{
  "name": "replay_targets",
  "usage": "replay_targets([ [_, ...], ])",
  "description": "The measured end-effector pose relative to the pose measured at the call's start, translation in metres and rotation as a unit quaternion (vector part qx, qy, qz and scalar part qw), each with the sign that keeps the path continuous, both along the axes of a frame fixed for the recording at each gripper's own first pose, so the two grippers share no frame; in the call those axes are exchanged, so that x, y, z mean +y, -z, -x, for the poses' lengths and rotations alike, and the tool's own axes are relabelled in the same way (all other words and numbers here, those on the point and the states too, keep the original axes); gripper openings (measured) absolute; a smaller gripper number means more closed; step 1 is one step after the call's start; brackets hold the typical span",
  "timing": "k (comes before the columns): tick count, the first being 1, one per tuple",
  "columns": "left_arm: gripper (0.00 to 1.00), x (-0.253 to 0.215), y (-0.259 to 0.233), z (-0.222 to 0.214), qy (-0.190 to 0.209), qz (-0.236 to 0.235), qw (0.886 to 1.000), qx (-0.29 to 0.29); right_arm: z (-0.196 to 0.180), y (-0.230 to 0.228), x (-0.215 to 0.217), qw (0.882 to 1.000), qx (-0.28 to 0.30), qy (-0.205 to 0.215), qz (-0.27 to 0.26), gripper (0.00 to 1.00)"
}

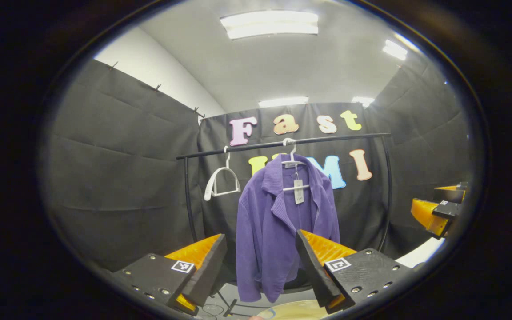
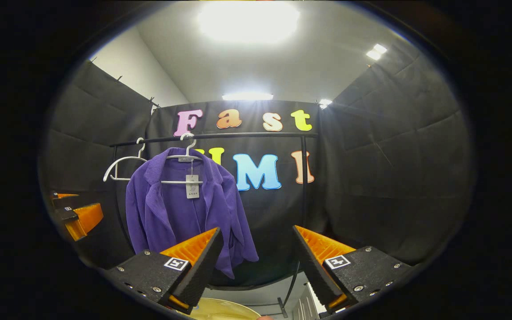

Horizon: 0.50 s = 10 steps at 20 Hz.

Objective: Grasp the clothes on the hanger with both hands and then place them into the laundry hamper below.

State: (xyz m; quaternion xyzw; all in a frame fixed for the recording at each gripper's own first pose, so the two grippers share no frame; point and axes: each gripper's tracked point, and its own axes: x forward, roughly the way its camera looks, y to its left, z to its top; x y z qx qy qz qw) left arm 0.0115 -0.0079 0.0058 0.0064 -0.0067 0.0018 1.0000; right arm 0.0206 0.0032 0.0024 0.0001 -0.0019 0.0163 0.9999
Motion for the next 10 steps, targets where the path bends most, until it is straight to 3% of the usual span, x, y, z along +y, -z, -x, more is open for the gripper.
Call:
replay_targets([
  [3, 0.91, -0.002, -0.003, -0.009, -0.004, 0.004, 1.0, 0.0, -0.01, -0.004, -0.001, 1.0, 0.0, -0.006, -0.002, 0.95],
  [4, 0.96, -0.004, -0.006, -0.013, -0.005, 0.004, 1.0, -0.001, -0.015, -0.006, -0.001, 1.0, 0.0, -0.009, -0.003, 0.95],
  [10, 0.96, -0.008, -0.021, -0.047, -0.019, 0.008, 1.0, -0.009, -0.059, -0.025, 0.01, 0.999, -0.016, -0.034, -0.012, 0.95],
])
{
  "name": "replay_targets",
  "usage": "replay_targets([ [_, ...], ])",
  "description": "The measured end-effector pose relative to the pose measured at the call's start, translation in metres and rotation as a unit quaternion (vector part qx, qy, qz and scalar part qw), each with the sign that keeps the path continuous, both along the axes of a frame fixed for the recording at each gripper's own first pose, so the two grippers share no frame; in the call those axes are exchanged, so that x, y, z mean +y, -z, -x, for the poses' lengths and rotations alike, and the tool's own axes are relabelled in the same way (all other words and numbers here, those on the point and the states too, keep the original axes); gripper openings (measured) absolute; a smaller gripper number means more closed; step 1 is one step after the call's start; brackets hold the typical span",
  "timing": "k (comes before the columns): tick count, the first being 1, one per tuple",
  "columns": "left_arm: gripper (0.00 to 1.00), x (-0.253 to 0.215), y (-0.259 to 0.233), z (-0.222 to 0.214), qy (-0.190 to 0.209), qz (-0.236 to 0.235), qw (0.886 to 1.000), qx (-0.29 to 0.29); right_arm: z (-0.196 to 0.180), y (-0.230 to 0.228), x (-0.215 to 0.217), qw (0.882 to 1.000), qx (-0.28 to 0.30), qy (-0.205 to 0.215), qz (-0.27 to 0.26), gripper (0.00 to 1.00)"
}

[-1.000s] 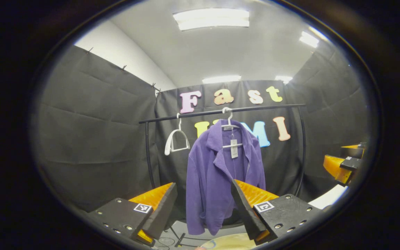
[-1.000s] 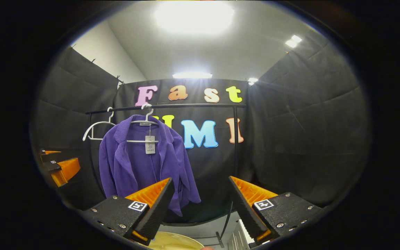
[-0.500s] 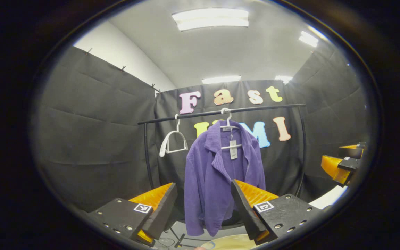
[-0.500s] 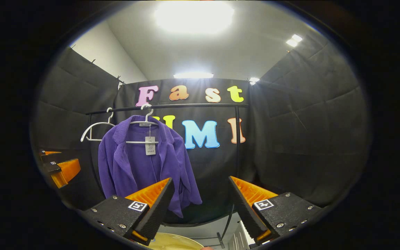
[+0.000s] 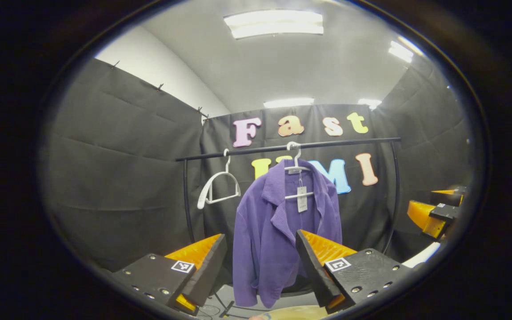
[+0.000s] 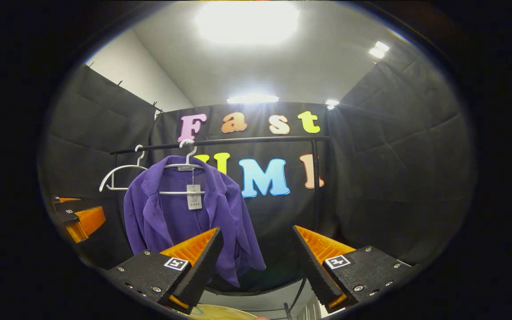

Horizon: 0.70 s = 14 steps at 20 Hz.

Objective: Grasp the clothes on the hanger with both hands and then place them into the laundry hamper below.

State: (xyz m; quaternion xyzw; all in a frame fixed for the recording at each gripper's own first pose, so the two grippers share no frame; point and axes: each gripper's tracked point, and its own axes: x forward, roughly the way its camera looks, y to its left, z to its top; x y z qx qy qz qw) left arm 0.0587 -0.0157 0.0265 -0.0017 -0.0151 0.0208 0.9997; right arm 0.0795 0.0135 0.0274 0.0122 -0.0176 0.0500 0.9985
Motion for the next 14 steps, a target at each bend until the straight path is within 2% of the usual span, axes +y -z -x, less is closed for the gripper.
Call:
replay_targets([
  [4, 0.97, -0.004, -0.008, -0.023, -0.007, 0.0, 1.0, -0.007, -0.029, -0.016, 0.007, 1.0, -0.013, -0.018, -0.005, 0.95],
  [6, 0.9, -0.005, -0.013, -0.036, -0.012, -0.004, 1.0, -0.01, -0.043, -0.023, 0.013, 0.999, -0.018, -0.029, -0.009, 0.95],
  [7, 0.96, -0.006, -0.015, -0.043, -0.013, -0.007, 1.0, -0.011, -0.051, -0.026, 0.016, 0.999, -0.02, -0.035, -0.011, 0.95],
  [14, 0.96, -0.016, -0.014, -0.092, -0.028, -0.004, 1.0, -0.001, -0.109, -0.038, 0.045, 0.996, -0.027, -0.079, -0.022, 0.95],
])
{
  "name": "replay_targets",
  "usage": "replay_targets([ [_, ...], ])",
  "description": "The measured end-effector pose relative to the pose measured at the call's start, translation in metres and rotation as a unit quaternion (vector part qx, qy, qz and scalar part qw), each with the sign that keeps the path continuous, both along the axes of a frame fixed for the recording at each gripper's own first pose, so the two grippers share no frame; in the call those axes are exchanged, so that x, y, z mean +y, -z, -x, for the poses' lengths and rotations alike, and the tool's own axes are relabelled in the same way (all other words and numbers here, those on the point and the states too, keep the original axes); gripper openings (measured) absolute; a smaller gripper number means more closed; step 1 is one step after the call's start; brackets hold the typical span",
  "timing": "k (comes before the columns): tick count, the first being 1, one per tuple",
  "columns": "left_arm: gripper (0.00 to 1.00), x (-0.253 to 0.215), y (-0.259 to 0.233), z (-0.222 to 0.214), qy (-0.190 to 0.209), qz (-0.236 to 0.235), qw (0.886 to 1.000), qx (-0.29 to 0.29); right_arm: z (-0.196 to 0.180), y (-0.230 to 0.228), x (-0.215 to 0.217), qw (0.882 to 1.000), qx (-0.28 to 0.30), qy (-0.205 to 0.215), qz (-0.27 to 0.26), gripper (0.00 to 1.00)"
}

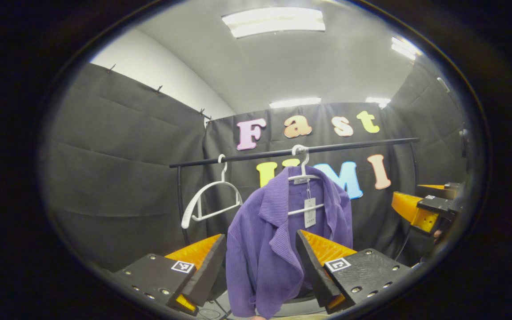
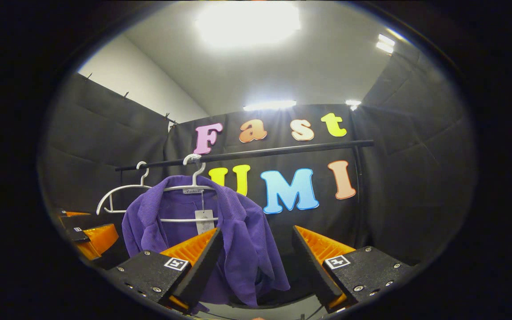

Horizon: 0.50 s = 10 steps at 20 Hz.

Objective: Grasp the clothes on the hanger with both hands and then place them into the laundry hamper below.

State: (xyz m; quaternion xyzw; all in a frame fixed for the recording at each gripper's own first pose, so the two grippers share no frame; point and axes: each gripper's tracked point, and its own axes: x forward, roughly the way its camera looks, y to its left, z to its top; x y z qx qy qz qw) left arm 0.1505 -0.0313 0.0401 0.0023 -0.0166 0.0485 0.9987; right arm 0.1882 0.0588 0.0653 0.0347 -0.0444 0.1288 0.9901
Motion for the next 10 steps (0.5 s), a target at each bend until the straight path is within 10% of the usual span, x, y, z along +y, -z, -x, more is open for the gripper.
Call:
replay_targets([
  [10, 0.96, -0.012, 0.013, -0.059, -0.025, -0.006, 1.0, 0.009, -0.078, 0.012, 0.042, 0.998, 0.015, -0.058, -0.014, 0.95],
])
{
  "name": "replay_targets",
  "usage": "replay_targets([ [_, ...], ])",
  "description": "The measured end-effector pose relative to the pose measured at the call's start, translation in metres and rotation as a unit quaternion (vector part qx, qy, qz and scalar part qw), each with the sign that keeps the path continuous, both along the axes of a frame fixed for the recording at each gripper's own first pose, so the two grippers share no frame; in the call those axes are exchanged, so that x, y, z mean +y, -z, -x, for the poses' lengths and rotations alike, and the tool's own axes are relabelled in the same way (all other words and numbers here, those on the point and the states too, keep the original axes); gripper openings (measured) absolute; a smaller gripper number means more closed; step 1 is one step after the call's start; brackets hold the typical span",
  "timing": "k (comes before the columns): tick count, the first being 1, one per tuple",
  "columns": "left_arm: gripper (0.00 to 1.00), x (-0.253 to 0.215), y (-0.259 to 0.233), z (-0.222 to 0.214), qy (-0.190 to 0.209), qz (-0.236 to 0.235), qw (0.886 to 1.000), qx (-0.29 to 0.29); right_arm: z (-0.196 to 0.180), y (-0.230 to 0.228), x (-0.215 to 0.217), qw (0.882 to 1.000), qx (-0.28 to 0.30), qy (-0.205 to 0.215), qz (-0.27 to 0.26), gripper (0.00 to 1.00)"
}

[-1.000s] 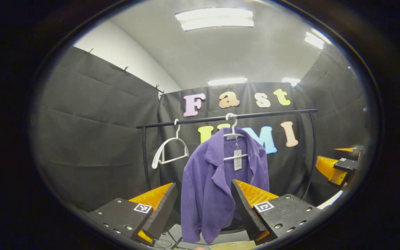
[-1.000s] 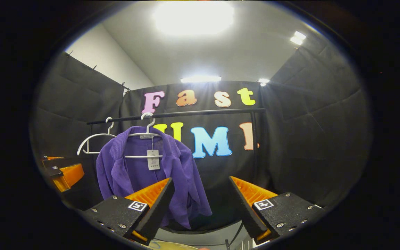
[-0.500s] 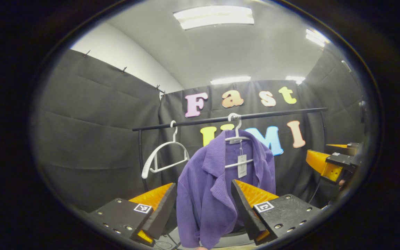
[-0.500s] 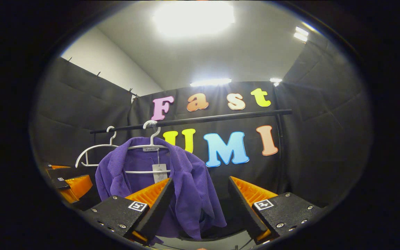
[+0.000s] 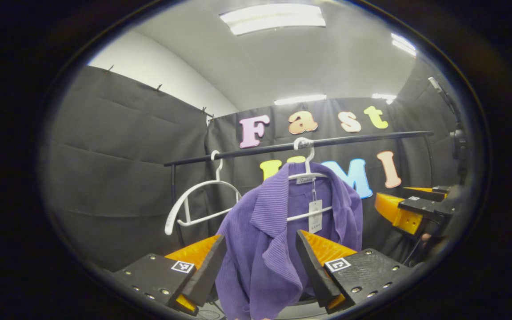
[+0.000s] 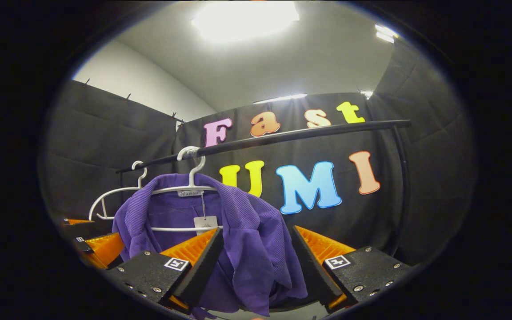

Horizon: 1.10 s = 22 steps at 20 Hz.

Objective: Grasp the clothes on the hanger with both hands and then place them into the laundry hamper below.

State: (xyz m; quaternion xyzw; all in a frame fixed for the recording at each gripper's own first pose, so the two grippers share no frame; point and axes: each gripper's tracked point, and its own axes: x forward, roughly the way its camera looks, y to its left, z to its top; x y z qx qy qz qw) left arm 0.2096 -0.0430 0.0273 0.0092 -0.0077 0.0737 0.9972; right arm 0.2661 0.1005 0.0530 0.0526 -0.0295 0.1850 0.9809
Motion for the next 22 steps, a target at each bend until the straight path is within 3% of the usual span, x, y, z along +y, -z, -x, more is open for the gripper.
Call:
replay_targets([
  [2, 0.96, -0.001, 0.009, -0.015, -0.007, 0.001, 1.0, 0.008, -0.016, 0.007, 0.008, 1.0, 0.004, -0.011, 0.0, 0.95],
  [3, 0.9, -0.003, 0.012, -0.021, -0.009, 0.003, 1.0, 0.011, -0.023, 0.009, 0.012, 1.0, 0.005, -0.019, -0.003, 0.95],
  [5, 0.96, -0.006, 0.018, -0.033, -0.013, 0.003, 1.0, 0.015, -0.036, 0.014, 0.021, 0.999, 0.009, -0.032, -0.008, 0.94],
  [6, 0.84, -0.005, 0.021, -0.039, -0.017, 0.003, 1.0, 0.017, -0.041, 0.018, 0.025, 0.999, 0.012, -0.039, -0.01, 0.94],
  [13, 0.84, -0.008, 0.051, -0.055, -0.031, 0.001, 0.999, 0.036, -0.069, 0.044, 0.056, 0.996, 0.026, -0.08, -0.013, 0.94],
  [14, 0.96, -0.008, 0.054, -0.057, -0.035, -0.001, 0.999, 0.038, -0.072, 0.049, 0.059, 0.996, 0.029, -0.08, -0.013, 0.94],
  [17, 0.96, -0.011, 0.064, -0.065, -0.045, -0.002, 0.998, 0.041, -0.082, 0.058, 0.062, 0.996, 0.035, -0.076, -0.021, 0.94],
  [18, 0.91, -0.011, 0.065, -0.067, -0.051, -0.001, 0.998, 0.041, -0.087, 0.062, 0.064, 0.996, 0.038, -0.074, -0.025, 0.94],
  [21, 0.85, -0.009, 0.067, -0.076, -0.062, 0.001, 0.997, 0.04, -0.092, 0.066, 0.065, 0.996, 0.042, -0.078, -0.027, 0.83],
  [22, 0.89, -0.009, 0.069, -0.078, -0.062, 0.002, 0.997, 0.043, -0.093, 0.066, 0.064, 0.996, 0.041, -0.078, -0.027, 0.78],
])
